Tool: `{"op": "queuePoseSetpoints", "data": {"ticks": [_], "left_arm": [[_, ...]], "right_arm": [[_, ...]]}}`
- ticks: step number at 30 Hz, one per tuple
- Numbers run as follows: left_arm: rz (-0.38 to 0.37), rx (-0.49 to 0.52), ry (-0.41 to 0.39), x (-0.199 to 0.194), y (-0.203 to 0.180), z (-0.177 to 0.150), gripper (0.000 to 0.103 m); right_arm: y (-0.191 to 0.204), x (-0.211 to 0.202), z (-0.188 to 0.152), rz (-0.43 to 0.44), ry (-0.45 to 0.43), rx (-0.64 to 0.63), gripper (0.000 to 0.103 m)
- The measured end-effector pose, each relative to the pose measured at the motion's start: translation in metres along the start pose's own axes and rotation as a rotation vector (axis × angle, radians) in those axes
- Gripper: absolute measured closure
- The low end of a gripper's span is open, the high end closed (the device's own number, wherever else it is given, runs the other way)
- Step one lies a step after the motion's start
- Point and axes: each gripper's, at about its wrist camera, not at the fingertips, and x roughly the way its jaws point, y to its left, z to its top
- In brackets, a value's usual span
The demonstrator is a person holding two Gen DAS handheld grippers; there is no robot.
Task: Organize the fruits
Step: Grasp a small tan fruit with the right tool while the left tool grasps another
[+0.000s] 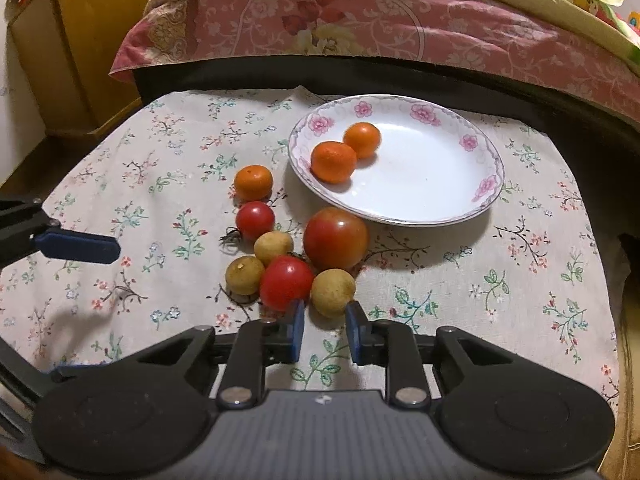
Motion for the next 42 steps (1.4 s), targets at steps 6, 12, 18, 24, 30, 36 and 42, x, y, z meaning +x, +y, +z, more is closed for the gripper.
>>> {"op": "queuePoseSetpoints", "data": {"ticks": [6, 12, 18, 24, 30, 36, 42], "left_arm": [[-0.006, 0.004, 0.004, 0.002, -0.001, -0.003, 0.011], [-0.016, 0.015, 0.012, 0.007, -0.003, -0.004, 0.011], [-0.028, 0.026, -0.017, 0.010, -0.004, 0.001, 0.025], [-0.006, 0.063, -0.008, 0.024, -0.007, 0.002, 0.028], [-0.010, 0.075, -0.013, 0.037, -0.008, 0.010, 0.028], [-0.002, 0.095, -0.017, 0.049, -0.007, 0.017, 0.029], [-0.031, 0.099, -0.017, 0.052, -0.009, 0.019, 0.034]], "right_arm": [[-0.006, 0.001, -0.001, 0.002, -0.009, 0.037, 0.058], [-0.007, 0.005, -0.002, 0.007, -0.001, 0.046, 0.060], [-0.007, 0.000, -0.002, 0.015, -0.008, 0.041, 0.063], [-0.008, 0.001, 0.000, 0.001, -0.018, 0.044, 0.060], [-0.004, -0.001, 0.003, 0.004, -0.054, 0.009, 0.050], [-0.013, 0.005, 0.006, 0.013, -0.034, 0.029, 0.050], [-0.011, 0.002, 0.006, 0.040, -0.034, 0.019, 0.051]]}}
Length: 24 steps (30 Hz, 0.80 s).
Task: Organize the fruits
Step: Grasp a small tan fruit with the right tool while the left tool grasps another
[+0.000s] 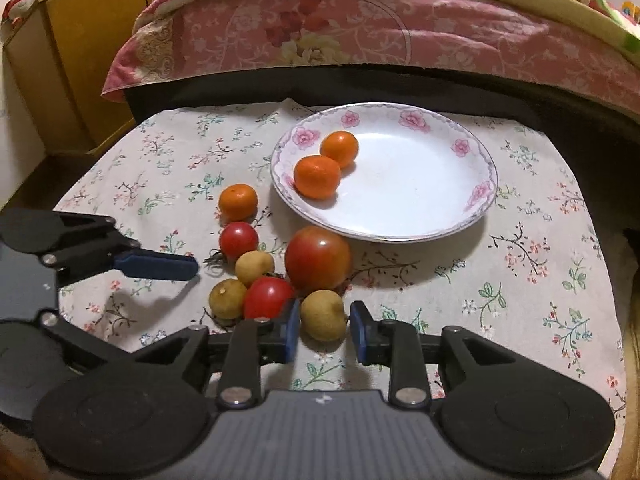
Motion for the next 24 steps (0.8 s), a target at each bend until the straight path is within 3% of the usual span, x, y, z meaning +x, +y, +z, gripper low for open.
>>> {"op": "queuePoseSetpoints", "data": {"ticks": [5, 20, 24], "left_arm": [[-0.004, -0.008, 0.009, 0.008, 0.000, 0.003, 0.052], [-0.050, -0.030, 0.025, 0.012, 0.005, 0.007, 0.056], [-0.050, -0.009, 0.032, 0.007, 0.006, 0.005, 0.069]], "right_arm": [[0.001, -0.005, 0.000, 0.019, -0.001, -0.002, 0.051], [-0.010, -0.005, -0.004, 0.020, 0.025, 0.029, 0.051], [-0.014, -0.006, -0.004, 0.022, 0.028, 0.046, 0.051]]}}
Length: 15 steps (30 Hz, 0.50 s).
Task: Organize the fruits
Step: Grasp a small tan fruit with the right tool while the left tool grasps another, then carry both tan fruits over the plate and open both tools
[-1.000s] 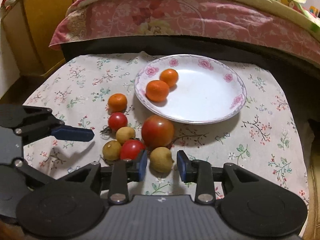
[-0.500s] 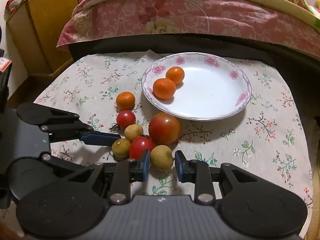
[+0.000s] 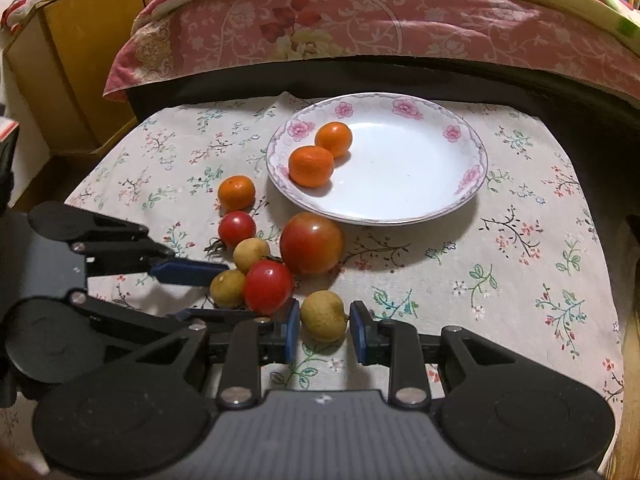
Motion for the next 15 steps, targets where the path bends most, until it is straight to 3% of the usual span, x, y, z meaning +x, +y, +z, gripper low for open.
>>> {"op": "queuePoseSetpoints", "data": {"ticks": [5, 9, 15], "left_arm": [[-0.026, 0.004, -0.004, 0.0025, 0.0007, 0.0014, 0.068], [-0.020, 0.011, -0.013, 0.0045, -0.0014, 0.0006, 0.061], [-0.020, 0.008, -0.017, 0.0039, -0.0030, -0.0001, 0.065]], "right_arm": [[0.0021, 0.0002, -0.0012, -0.004, 0.004, -0.007, 0.051], [0.0021, 0.0006, -0.0012, -0.002, 0.003, -0.004, 0.051], [0.0026, 0.0005, -0.0009, -0.003, 0.003, -0.006, 0.051]]}}
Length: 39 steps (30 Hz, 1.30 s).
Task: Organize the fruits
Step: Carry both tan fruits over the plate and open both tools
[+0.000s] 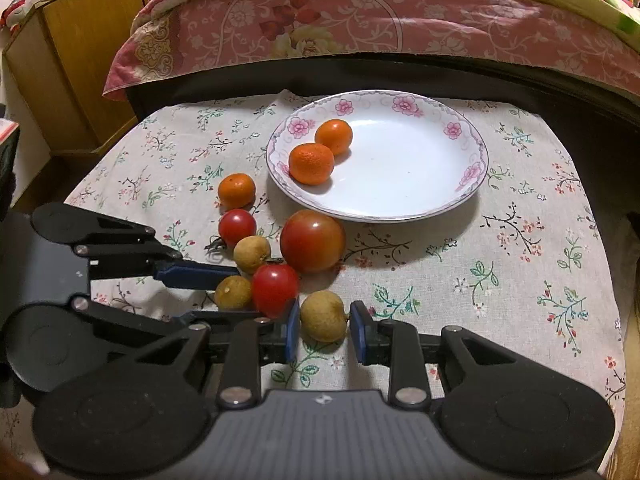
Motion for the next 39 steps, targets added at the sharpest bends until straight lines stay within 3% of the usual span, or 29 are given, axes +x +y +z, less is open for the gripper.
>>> {"op": "queuePoseSetpoints", "data": {"ticks": [3, 29, 39], "left_arm": [[0.003, -0.008, 0.003, -0.001, 0.002, -0.001, 0.071], [-0.035, -0.093, -0.026, -0.026, 0.013, 0.005, 0.071], [-0.020, -0.105, -0.114, -0.030, 0.026, 0.049, 0.071]], "right_arm": [[0.000, 0.000, 0.000, 0.003, 0.001, 0.000, 0.051], [0.000, -0.011, 0.005, 0.022, -0.029, 0.013, 0.051], [-0.008, -0.017, 0.044, 0.012, -0.113, 0.053, 0.051]]}}
